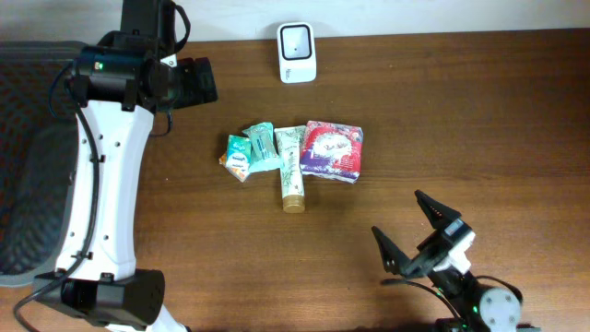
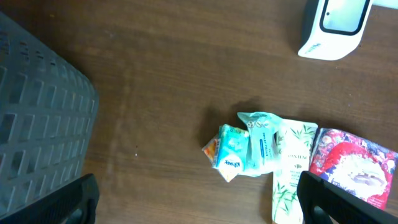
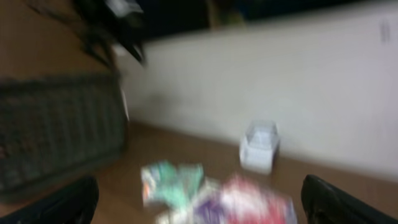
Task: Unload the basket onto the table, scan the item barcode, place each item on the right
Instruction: 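Reach the right gripper toward the pink-purple package and grasp it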
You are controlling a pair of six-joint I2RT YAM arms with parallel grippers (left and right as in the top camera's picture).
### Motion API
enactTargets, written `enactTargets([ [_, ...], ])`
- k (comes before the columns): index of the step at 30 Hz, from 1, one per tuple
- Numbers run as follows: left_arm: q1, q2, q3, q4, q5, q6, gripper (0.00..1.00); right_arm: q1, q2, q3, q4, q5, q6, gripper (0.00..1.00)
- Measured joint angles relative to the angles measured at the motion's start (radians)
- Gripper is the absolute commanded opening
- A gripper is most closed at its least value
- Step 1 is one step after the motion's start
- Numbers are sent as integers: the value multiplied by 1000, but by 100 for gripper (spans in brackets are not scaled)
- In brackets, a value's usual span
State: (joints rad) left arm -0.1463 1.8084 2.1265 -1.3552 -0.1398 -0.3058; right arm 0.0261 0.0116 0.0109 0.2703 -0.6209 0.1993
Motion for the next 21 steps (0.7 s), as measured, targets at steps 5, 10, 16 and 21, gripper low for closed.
enactTargets([
  [5, 0, 0, 0, -2, 0, 0, 99, 0, -2, 0, 449, 45, 70, 99],
  [10, 0, 0, 0, -3, 0, 0, 99, 0, 28, 50, 426, 145, 97, 99],
  [16, 0, 0, 0, 0, 0, 0, 99, 0, 278, 325, 98, 171, -26, 99],
  [21, 0, 0, 0, -3, -5, 0, 99, 1, 609, 761, -443, 177, -234, 99],
])
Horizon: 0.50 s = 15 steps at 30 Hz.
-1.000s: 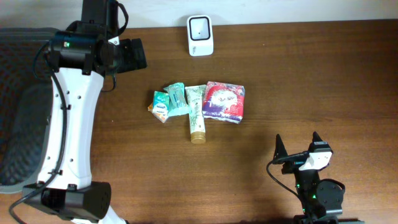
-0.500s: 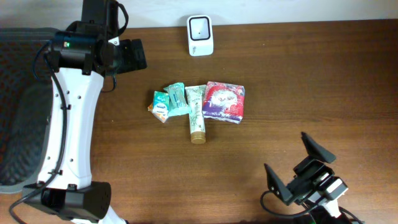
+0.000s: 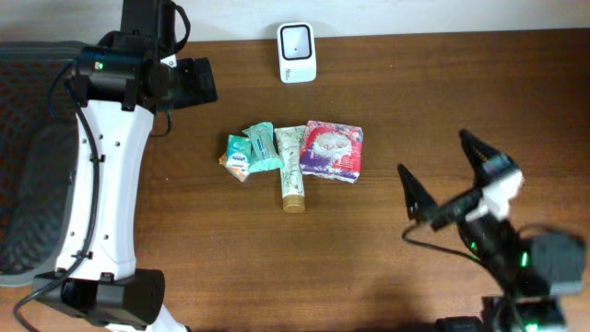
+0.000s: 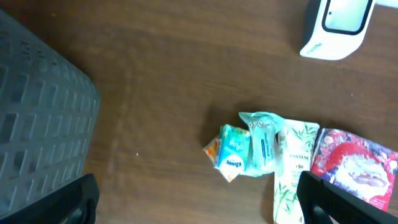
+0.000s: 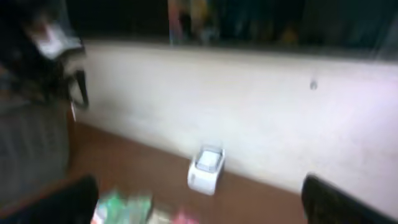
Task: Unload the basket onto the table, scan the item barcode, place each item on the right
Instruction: 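Reach the right gripper toward the pink-purple package and grasp it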
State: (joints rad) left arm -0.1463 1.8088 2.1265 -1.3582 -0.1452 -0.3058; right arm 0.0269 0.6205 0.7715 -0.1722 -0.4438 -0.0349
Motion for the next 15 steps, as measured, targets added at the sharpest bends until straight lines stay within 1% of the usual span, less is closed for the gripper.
enactTargets([
  [2, 0, 0, 0, 2, -2, 0, 99, 0, 174, 204, -201, 0, -39, 99],
  [3, 0, 0, 0, 0, -2, 0, 99, 0, 275, 324, -343, 1, -59, 99],
  [4, 0, 0, 0, 0, -2, 0, 99, 0, 386, 441, -429, -5, -71, 99],
  [5, 0, 0, 0, 2, -3, 0, 99, 0, 464, 530, -565, -35, -73, 99],
  [6, 0, 0, 0, 0, -2, 0, 99, 0, 546, 613, -628, -83, -73, 99],
  [8, 0, 0, 0, 1, -2, 0, 99, 0, 657, 689, -697, -213, -44, 99],
  [11, 0, 0, 0, 0, -2, 0, 99, 0, 803, 694, -728, -416, -8, 99],
  [13, 0, 0, 0, 0, -2, 0, 99, 0, 869, 694, -740, -451, 15, 99],
  [15, 0, 0, 0, 0, -2, 0, 99, 0, 908, 694, -753, -428, 75, 99],
])
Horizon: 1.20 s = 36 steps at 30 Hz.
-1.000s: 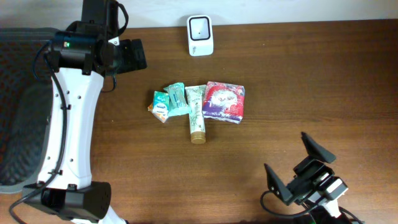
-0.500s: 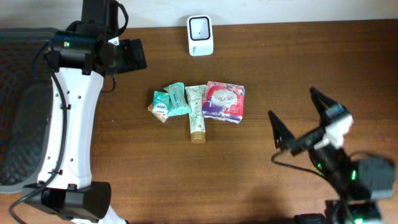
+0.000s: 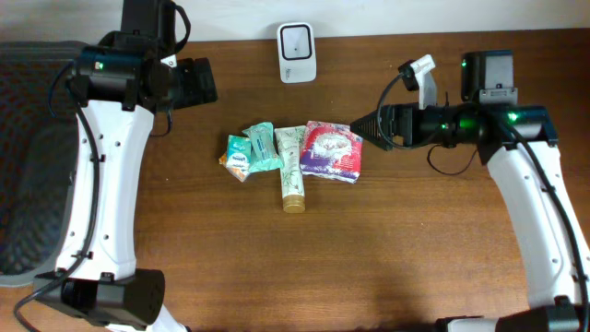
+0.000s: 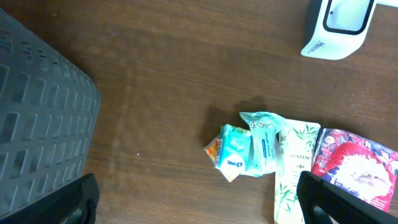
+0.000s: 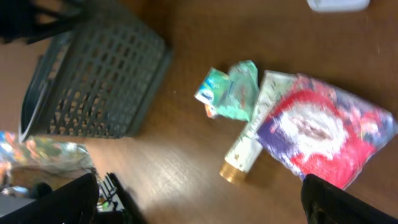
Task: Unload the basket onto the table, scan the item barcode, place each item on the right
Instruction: 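Reach the right gripper toward the pink-purple package and grasp it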
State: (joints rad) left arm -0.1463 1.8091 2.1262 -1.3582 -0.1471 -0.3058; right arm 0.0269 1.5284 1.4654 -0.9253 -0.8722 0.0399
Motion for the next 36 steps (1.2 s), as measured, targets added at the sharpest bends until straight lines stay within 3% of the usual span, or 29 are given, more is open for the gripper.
enactTargets([
  [4, 0, 0, 0, 0, 0, 0, 99, 0, 6, 1, -49, 254, 201, 99],
  [7, 0, 0, 0, 0, 0, 0, 99, 0, 6, 1, -61, 348, 239, 99],
  [36, 0, 0, 0, 0, 0, 0, 99, 0, 191, 1, -92, 450, 211, 99],
])
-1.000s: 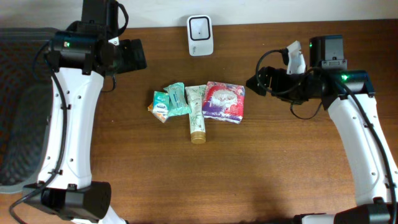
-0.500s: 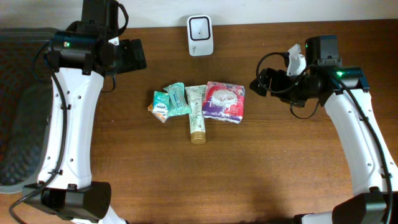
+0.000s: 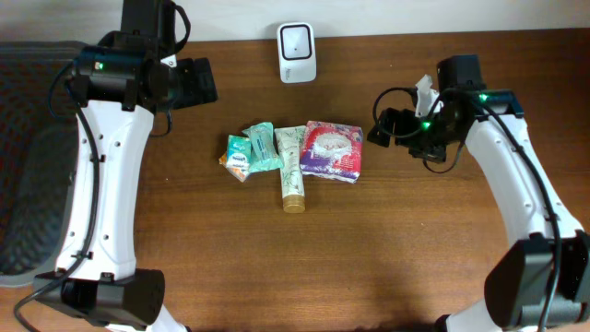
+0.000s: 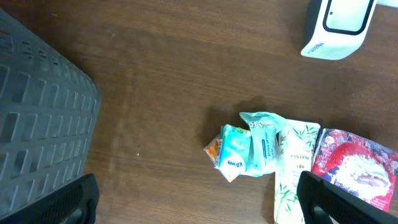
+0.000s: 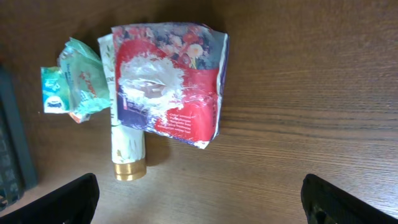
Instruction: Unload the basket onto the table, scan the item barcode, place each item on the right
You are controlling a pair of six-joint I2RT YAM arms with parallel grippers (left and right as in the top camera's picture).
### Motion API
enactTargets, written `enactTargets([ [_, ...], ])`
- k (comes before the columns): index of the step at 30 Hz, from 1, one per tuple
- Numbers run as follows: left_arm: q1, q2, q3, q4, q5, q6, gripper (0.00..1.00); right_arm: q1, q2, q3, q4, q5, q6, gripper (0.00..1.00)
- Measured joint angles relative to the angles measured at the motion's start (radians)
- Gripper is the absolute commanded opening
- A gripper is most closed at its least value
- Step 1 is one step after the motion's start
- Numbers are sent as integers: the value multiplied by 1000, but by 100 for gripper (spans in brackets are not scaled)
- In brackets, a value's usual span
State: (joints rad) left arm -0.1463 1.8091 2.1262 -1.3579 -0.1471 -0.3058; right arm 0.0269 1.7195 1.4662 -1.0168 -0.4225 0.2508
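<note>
A white barcode scanner (image 3: 297, 53) stands at the table's back edge. Mid-table lies a row of items: a red and purple floral packet (image 3: 332, 150), a white tube with a gold cap (image 3: 291, 166), a teal pouch (image 3: 263, 146) and a small tissue pack (image 3: 239, 157). My right gripper (image 3: 385, 127) hangs open just right of the floral packet (image 5: 166, 84), nothing between its fingers. My left gripper (image 3: 195, 81) is open high at the back left, looking down on the items and the scanner (image 4: 336, 28).
A dark grey mesh basket (image 3: 28, 157) fills the left side of the table, its corner (image 4: 37, 118) under my left wrist. A pale wall runs behind the scanner. Bare wood lies in front of the items and to their right.
My right wrist has turned, so its camera now looks straight down on the floral packet and the tube instead of slanting across to the basket. The gripper stays beside the packet. Left arm unmoved.
My right gripper was open low at the table's front right, facing the back wall. Then it stood higher at the right. Then it was beside the floral packet, and now it looks down on it. The left arm and the items kept still.
</note>
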Motion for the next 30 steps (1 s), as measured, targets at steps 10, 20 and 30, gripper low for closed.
enactTargets([
  [10, 0, 0, 0, 0, 0, 0, 99, -2, 82, 0, 31, -28, -39, 99],
  [20, 0, 0, 0, 0, 0, 0, 99, -58, 149, 0, 54, -159, -101, 85],
  [30, 0, 0, 0, 0, 0, 0, 99, -40, 372, 0, 161, -397, -177, 75],
])
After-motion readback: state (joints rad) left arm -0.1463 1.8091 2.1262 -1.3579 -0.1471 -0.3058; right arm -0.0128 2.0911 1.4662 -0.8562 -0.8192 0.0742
